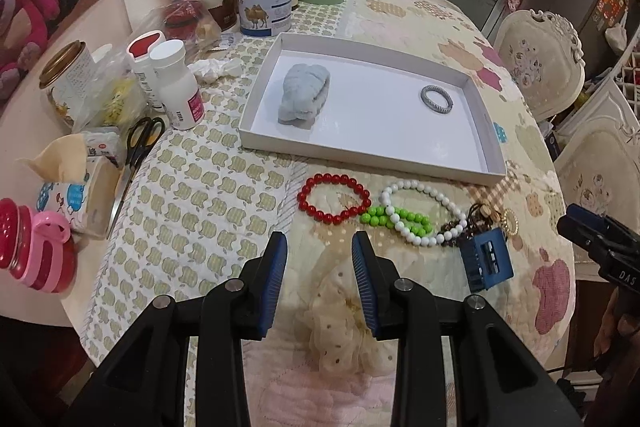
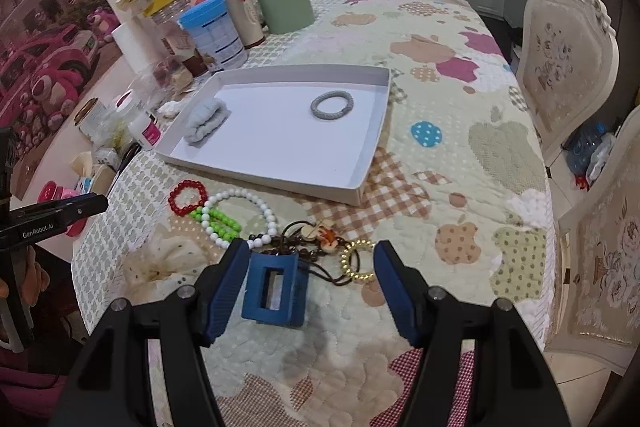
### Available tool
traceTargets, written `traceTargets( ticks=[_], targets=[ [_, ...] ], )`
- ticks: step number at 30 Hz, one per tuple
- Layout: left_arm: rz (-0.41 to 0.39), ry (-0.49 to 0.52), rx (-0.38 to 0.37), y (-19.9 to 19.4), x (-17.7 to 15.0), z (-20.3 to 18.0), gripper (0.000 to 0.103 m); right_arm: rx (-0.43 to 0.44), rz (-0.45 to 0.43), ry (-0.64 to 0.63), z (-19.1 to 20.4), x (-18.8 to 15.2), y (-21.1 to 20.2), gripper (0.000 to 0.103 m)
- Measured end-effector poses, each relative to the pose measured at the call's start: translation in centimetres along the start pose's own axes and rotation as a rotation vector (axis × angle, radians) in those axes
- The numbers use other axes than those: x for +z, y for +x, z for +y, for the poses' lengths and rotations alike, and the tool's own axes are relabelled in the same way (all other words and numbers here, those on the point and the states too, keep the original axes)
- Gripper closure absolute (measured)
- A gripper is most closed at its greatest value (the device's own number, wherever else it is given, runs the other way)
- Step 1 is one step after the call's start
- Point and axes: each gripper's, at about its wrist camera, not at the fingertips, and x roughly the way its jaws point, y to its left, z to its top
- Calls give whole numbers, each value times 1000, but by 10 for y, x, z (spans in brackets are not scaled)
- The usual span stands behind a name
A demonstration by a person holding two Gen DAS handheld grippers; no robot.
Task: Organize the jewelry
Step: 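Move both grippers back toward the cream scrunchie and blue claw clip, then close the right gripper on the blue claw clip while the left gripper grasps the cream polka-dot scrunchie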
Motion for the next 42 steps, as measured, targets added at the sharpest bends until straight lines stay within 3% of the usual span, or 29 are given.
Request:
traceTargets(
  ticks=[15, 20, 33, 42],
  targets=[
    [24, -5, -13, 5, -11, 3, 79, 3, 74, -39, 21, -23, 20, 35],
    [83, -39, -113, 16, -18, 12, 79, -7, 112, -50, 29, -35, 36, 26],
    [208, -37, -206, 48, -39, 4, 77, -41, 159, -52, 38, -33, 64, 26],
    [266, 6, -159, 72, -48, -6, 76, -64, 220, -51, 38, -32, 89, 26]
  ],
)
